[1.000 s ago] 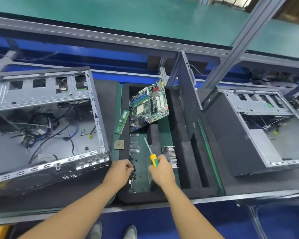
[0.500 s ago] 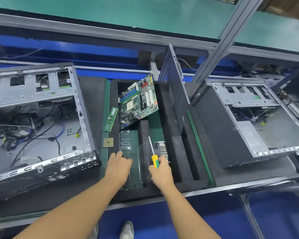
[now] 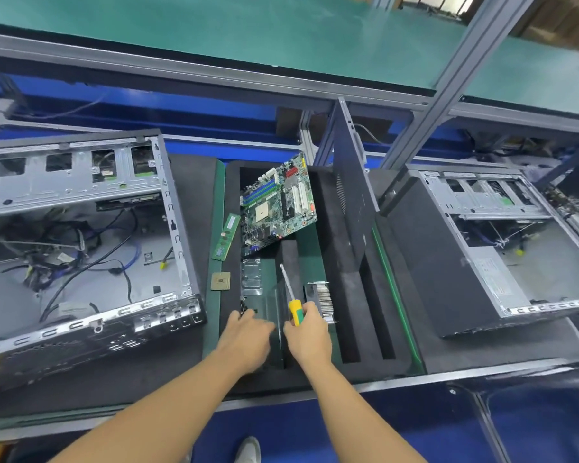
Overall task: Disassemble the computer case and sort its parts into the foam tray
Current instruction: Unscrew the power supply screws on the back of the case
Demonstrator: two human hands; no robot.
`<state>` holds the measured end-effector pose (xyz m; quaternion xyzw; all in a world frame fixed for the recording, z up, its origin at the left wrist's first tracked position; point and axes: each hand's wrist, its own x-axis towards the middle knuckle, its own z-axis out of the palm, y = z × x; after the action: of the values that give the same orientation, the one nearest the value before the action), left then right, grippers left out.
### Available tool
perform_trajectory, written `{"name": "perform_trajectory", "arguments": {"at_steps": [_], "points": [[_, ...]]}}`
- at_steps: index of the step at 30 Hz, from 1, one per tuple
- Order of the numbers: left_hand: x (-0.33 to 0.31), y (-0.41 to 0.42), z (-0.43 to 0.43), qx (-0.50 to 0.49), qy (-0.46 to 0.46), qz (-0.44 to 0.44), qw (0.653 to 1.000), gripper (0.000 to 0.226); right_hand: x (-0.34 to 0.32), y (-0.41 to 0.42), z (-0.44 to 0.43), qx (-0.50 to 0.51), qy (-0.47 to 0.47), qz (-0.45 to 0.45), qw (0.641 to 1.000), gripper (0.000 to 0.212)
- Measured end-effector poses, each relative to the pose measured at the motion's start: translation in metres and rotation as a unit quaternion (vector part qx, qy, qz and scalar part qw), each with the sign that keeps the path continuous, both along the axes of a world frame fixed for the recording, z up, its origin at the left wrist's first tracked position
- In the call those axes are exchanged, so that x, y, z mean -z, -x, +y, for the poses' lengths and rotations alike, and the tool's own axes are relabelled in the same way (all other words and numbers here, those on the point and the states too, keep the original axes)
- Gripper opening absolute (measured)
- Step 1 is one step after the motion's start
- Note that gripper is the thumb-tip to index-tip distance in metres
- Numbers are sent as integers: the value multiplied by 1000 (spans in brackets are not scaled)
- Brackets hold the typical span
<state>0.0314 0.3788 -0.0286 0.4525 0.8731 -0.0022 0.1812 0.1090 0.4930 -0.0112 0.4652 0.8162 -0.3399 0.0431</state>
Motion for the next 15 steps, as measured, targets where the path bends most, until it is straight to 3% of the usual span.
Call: {"name": "perform_trajectory", "arguments": {"at_steps": [3,11,15], "points": [[-3,8,-8,-56,-69,-14,996,29,-5,21,6,26,15,59,998,21],[-6,22,-41,-102,-173,-100,975,32,0,61,14,35,-44,26,998,24],[-11,18,-46,-133,-199,-164,957,24,1,49,0,46,-48,118,991,17]]}}
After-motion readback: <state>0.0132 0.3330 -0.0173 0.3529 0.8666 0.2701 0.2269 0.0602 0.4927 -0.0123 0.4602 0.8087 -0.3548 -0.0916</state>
